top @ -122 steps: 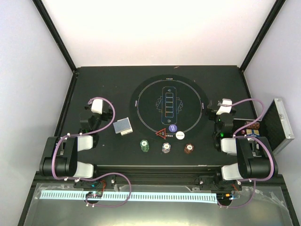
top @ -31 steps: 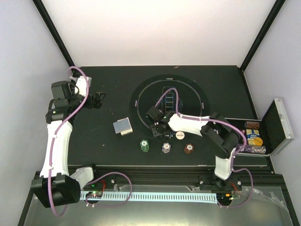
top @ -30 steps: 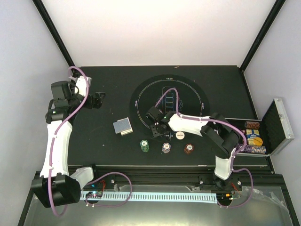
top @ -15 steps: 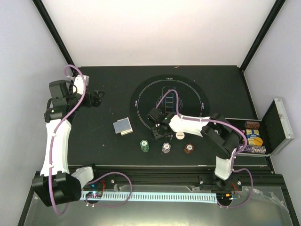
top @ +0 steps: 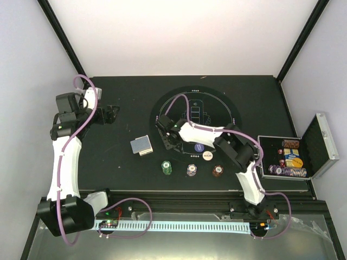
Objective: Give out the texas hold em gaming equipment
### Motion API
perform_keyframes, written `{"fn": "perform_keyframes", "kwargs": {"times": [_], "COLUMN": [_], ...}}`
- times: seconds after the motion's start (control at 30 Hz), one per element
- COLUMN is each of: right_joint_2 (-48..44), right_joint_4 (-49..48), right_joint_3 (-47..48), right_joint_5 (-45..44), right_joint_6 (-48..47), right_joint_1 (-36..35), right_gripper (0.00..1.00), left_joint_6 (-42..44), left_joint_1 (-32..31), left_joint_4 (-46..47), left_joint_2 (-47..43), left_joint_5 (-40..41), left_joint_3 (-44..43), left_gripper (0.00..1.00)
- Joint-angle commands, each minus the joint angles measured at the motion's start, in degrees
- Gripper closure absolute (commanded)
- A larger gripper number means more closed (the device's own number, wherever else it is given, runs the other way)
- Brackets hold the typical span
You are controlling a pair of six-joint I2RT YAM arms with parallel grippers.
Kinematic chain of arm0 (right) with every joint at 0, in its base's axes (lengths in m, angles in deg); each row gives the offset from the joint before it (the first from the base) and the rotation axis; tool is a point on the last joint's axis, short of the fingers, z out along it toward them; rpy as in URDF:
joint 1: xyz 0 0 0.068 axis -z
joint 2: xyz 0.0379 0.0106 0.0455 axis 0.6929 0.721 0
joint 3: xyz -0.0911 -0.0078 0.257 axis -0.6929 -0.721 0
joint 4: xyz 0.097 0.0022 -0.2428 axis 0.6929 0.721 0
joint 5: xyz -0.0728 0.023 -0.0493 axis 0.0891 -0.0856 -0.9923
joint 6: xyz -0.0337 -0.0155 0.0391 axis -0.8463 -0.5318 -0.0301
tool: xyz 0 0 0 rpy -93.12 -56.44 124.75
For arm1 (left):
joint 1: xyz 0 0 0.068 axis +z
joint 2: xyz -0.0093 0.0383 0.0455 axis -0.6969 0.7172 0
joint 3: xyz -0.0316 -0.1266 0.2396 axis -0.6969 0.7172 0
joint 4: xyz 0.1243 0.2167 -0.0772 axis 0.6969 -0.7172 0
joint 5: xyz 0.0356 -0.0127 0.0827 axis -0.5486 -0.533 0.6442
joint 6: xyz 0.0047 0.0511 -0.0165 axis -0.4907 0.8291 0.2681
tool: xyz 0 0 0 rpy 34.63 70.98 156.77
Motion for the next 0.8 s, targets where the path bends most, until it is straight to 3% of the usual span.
{"fn": "perform_keyframes", "kwargs": {"times": [0.0,0.33,0.57,0.77], "right_joint_2": [6.40,19.93,20.86,12.05], "right_joint_4": [1.71,8.33,10.11,10.05], "right_joint_3": [8.98,31.35,35.03,28.20], "right_joint_5": [-2.60,-2.42,-2.56,-4.36], "right_joint_6": [-3.87,-7.14,-7.80,-8.27], "right_joint_1": [-0.13,1.20,2.07,2.34], "right_gripper": [0.66,0.67,0.67,0.38], "left_joint_6": [1.13,3.94,4.83,5.45], "left_joint_1": [0.81,1.47,1.66,1.67], "left_joint_4": [-3.18,-8.64,-10.08,-10.79], "left_joint_2": [0.21,0.29,0.10,0.19], "left_joint_5": [-1.52,-0.52,-0.83,-1.25], "left_joint_3": [-1.06,-2.89,-2.98,-3.84], "left_gripper": [0.01,0.01,0.01,0.01]}}
